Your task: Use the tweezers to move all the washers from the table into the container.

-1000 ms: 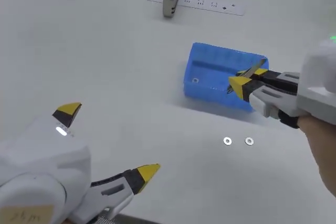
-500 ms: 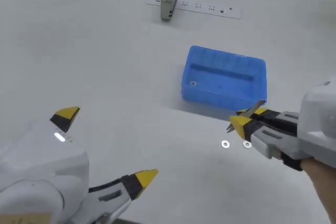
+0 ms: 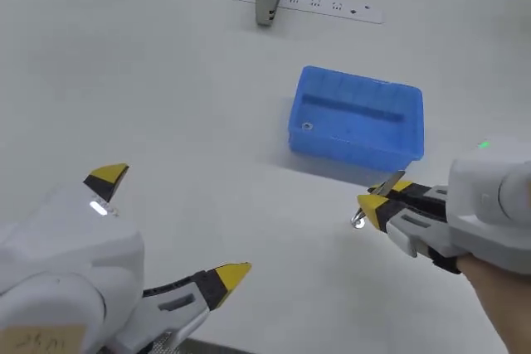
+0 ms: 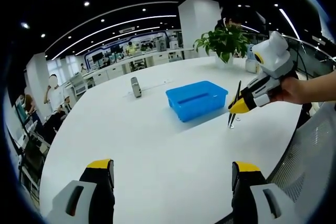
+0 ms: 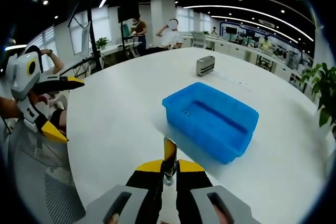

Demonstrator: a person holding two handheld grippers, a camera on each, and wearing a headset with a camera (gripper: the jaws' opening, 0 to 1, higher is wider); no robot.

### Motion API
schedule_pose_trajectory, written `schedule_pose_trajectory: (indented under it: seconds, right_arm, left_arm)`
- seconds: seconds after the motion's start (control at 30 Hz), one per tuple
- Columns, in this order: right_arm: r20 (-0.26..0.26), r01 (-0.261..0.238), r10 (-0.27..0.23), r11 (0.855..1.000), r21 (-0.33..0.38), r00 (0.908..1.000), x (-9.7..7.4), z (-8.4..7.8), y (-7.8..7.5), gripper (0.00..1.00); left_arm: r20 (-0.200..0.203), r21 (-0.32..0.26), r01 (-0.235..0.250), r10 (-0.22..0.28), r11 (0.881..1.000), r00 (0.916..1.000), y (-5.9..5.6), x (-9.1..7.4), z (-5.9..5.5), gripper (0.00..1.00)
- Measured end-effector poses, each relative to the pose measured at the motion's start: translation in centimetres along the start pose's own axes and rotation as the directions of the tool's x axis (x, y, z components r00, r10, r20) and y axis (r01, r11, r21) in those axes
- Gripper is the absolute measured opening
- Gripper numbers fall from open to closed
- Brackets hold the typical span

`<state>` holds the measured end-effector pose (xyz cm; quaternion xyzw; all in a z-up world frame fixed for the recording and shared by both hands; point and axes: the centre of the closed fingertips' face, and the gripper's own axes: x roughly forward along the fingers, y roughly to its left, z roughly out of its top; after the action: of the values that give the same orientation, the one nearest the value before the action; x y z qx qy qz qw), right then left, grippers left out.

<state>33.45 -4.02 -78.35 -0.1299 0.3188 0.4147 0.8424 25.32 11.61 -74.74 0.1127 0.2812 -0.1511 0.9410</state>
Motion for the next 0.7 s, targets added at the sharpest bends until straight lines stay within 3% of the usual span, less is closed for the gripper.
schedule_pose_trajectory:
  seconds: [0.7]
  right_arm:
    - [0.023, 0.01, -0.01, 1.0, -0.002, 0.9997, -0.44, 0.67, 0.03, 0.04]
  left_arm:
    - [-0.003, -0.003, 0.002, -0.002, 1.0, 1.0, -0.02, 0.07, -0.07, 0.95]
